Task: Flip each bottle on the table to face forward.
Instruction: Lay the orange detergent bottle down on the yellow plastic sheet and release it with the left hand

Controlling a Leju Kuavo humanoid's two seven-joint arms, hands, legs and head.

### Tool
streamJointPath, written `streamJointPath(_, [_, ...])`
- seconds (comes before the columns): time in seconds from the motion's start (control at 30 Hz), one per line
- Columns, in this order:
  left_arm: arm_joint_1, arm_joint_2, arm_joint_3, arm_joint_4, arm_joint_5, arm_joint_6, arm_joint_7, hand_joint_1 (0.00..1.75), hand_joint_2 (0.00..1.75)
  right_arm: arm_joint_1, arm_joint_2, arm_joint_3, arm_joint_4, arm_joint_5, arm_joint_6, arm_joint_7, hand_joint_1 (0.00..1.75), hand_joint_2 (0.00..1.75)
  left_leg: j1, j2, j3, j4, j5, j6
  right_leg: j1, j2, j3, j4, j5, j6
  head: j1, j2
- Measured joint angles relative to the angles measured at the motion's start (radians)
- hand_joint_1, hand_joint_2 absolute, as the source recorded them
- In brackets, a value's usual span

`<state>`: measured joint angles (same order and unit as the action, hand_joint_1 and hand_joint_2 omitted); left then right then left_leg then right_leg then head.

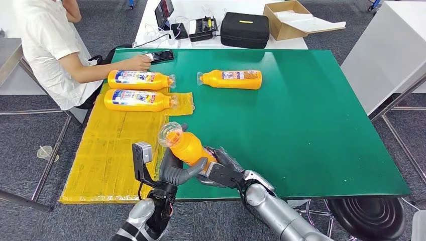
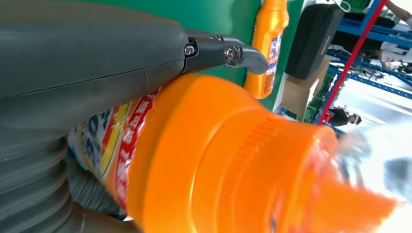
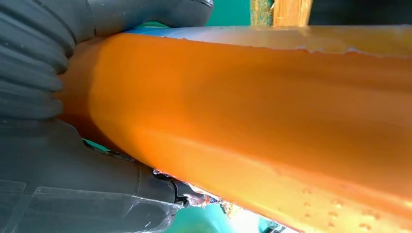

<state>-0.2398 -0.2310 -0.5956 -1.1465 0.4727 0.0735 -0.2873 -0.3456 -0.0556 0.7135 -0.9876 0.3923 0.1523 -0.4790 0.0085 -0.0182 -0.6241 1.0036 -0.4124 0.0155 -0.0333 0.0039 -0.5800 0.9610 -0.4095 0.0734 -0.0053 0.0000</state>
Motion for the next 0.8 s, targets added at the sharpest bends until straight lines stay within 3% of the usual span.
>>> streamJointPath(0.2, [-0.012,-0.008,0.008,0.024,0.044,0.017,0.015,0.0,1.75,-0.01,0.005,0.02,0.0,0.02,-0.038,0.011,1.75,1.75,0.0,0.0,0.0,0.0,0.0,0.0,0.0,0.0,0.0,0.0,0.0,0.0,0.0,0.0])
streamJointPath(0.33, [-0.03,-0.01,0.007,0.041,0.053,0.046,0.012,1.72,1.75,-0.02,0.011,0.035,0.004,0.029,-0.073,0.027,1.74,1.75,0.0,0.0,0.0,0.0,0.0,0.0,0.0,0.0,0.0,0.0,0.0,0.0,0.0,0.0])
streamJointPath(0.37, [-0.033,-0.011,0.006,0.045,0.052,0.051,0.006,1.75,1.75,-0.023,0.012,0.037,0.004,0.03,-0.078,0.03,1.66,1.75,0.0,0.0,0.0,0.0,0.0,0.0,0.0,0.0,0.0,0.0,0.0,0.0,0.0,0.0])
streamJointPath(0.4, [-0.035,-0.012,0.005,0.048,0.049,0.057,-0.003,1.75,1.75,-0.026,0.013,0.039,0.005,0.03,-0.083,0.033,1.44,1.75,0.0,0.0,0.0,0.0,0.0,0.0,0.0,0.0,0.0,0.0,0.0,0.0,0.0,0.0])
streamJointPath(0.5, [-0.036,-0.016,0.005,0.05,0.037,0.072,-0.03,1.75,1.75,-0.029,0.014,0.042,0.005,0.026,-0.092,0.037,0.23,1.75,0.0,0.0,0.0,0.0,0.0,0.0,0.0,0.0,0.0,0.0,0.0,0.0,0.0,0.0])
streamJointPath(0.53, [-0.035,-0.016,0.005,0.049,0.033,0.077,-0.038,1.75,1.75,-0.028,0.014,0.042,0.005,0.022,-0.096,0.039,0.02,1.75,0.0,0.0,0.0,0.0,0.0,0.0,0.0,0.0,0.0,0.0,0.0,0.0,0.0,0.0])
streamJointPath(0.73, [-0.008,-0.017,0.011,-0.012,0.02,0.129,-0.089,1.75,1.75,0.008,0.03,0.039,0.005,0.009,-0.191,0.041,0.0,1.75,0.0,-0.001,0.0,0.0,0.0,0.0,0.0,-0.001,-0.001,0.0,0.0,0.0,0.0,0.0])
streamJointPath(0.8, [0.005,-0.017,0.02,-0.044,0.024,0.146,-0.098,1.75,1.75,0.029,0.036,0.031,0.005,0.014,-0.242,0.04,0.0,0.87,0.0,-0.001,-0.001,0.0,0.0,0.0,0.0,-0.001,-0.001,0.0,0.0,0.0,0.0,0.0])
